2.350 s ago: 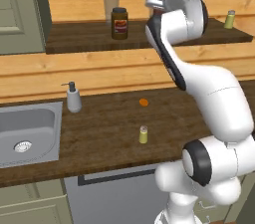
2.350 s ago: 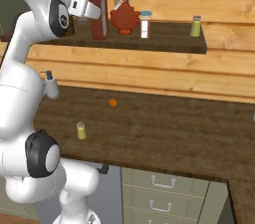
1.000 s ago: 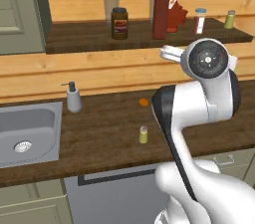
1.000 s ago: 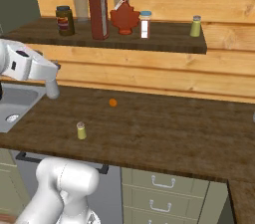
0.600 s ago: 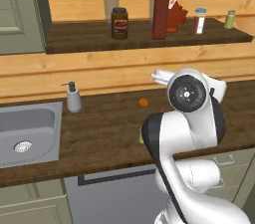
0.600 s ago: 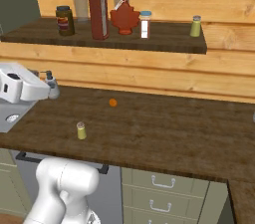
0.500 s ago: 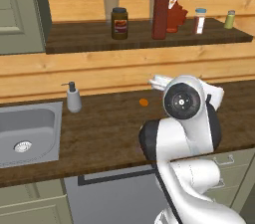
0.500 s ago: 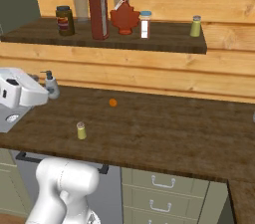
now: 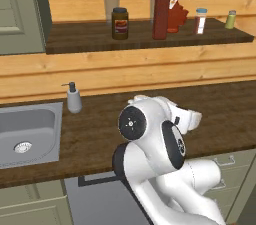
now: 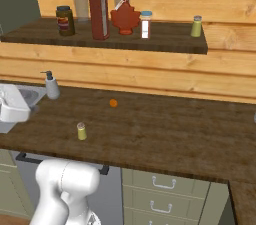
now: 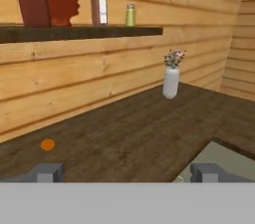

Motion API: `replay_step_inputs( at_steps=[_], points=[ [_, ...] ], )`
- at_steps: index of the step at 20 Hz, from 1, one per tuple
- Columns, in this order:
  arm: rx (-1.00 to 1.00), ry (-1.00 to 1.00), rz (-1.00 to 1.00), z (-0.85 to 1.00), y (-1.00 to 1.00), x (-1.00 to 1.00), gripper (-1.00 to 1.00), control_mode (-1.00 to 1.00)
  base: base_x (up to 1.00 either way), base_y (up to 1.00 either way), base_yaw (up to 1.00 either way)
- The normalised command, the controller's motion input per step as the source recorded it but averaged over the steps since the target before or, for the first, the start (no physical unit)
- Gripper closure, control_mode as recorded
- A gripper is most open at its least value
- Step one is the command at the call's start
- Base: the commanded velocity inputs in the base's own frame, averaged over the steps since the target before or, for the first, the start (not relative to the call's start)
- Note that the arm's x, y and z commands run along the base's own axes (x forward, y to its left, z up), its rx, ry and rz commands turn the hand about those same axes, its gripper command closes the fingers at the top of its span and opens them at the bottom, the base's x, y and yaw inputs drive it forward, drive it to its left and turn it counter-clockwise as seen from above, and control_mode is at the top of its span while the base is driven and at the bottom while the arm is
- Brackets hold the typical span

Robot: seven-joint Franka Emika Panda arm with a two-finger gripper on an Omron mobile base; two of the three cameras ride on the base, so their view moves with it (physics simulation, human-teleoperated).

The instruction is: Put the shaker and condiment bottle from the counter next to their counterparts in the cabinet.

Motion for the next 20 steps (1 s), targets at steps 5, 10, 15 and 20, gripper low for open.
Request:
replay_step_inputs(
  at_steps=[5,10,15,20],
  points=[
    [-0.06,0.0,-0.13,-0.62,0.09,0.0,-1.0,-1.0,0.0,0.0,0.0],
    [-0.01,-0.06,-0.1,-0.53,0.0,-0.01,-1.0,-1.0,0.0,0.0,0.0],
    [0.0,-0.05,-0.04,-0.41,0.0,-0.03,-1.0,-1.0,0.0,0.0,0.0],
    [0.0,0.01,0.0,-0.18,-0.01,0.02,-1.0,-1.0,0.0,0.0,0.0]
  ],
)
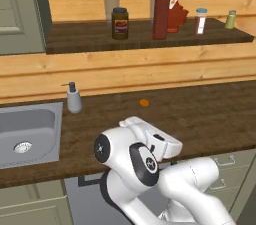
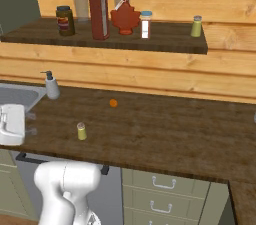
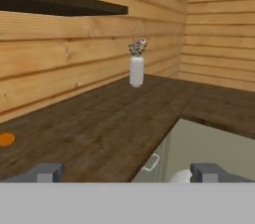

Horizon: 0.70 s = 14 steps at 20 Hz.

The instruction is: Put the shaker and condiment bottle from the counter next to their counterparts in the cabinet.

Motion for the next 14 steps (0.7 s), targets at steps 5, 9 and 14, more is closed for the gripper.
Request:
replay_step_inputs(
  at_steps=[5,9,14],
  points=[
    [0.0,0.0,-0.01,-0.3,-0.02,0.05,-1.0,-1.0,0.0,0.0,0.0],
    [0.0,0.01,0.0,-0.37,0.0,0.01,-1.0,-1.0,0.0,0.0,0.0],
    [0.0,0.02,0.0,-0.28,-0.03,0.11,-1.0,-1.0,0.0,0.0,0.0]
  ],
)
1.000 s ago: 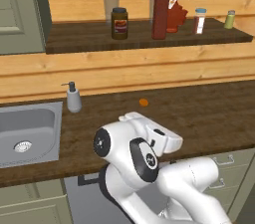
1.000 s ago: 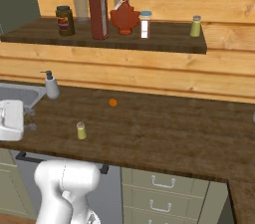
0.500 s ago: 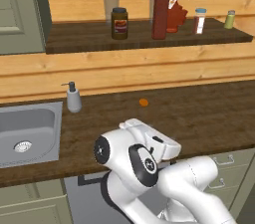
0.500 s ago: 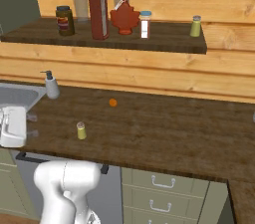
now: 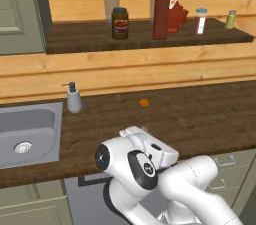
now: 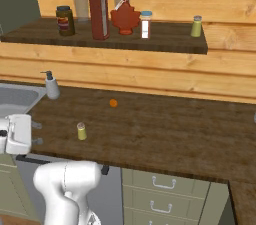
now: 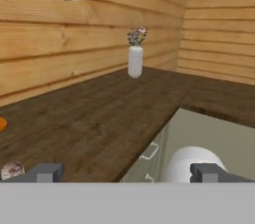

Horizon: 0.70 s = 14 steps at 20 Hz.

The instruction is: Put the shaker and condiment bottle from the counter next to their counterparts in the cabinet.

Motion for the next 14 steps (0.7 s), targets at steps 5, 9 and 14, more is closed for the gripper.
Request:
replay_step_inputs(
  at_steps=[5,9,14],
  points=[
    [0.0,0.03,0.0,-0.25,-0.06,0.19,-1.0,-1.0,0.0,0.0,0.0],
    [0.0,0.0,0.0,-0.23,-0.05,0.39,-1.0,-1.0,0.0,0.0,0.0],
    [-0.01,0.0,0.02,-0.31,-0.09,0.26,-1.0,-1.0,0.0,0.0,0.0]
  ],
)
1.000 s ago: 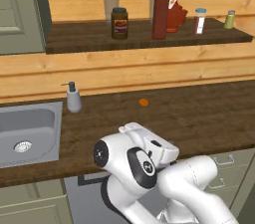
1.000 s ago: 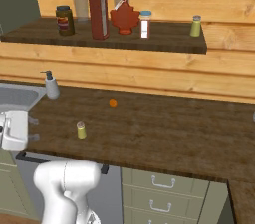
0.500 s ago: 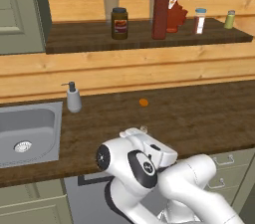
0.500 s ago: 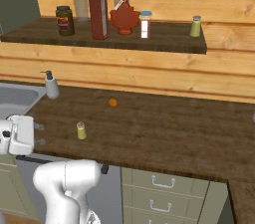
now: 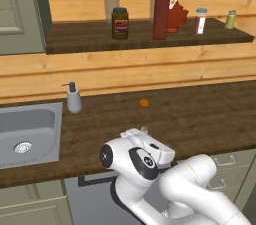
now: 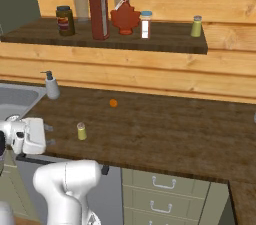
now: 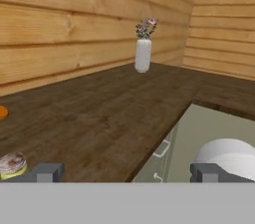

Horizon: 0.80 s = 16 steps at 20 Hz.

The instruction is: Put the shaker and condiment bottle from the counter next to their counterparts in the cabinet.

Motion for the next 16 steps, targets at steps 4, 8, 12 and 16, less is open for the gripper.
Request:
replay_step_inputs(
  at_steps=[4,8,12,16],
  points=[
    [0.0,0.0,0.0,-0.24,-0.03,0.22,-1.0,-1.0,0.0,0.0,0.0],
    [0.0,0.0,-0.03,-0.18,0.0,0.31,-1.0,-1.0,0.0,0.0,0.0],
    [0.0,0.0,-0.04,-0.12,0.0,0.28,-1.0,-1.0,0.0,0.0,0.0],
    [0.0,0.0,-0.06,-0.05,0.0,0.16,-1.0,-1.0,0.0,0.0,0.0]
  ],
)
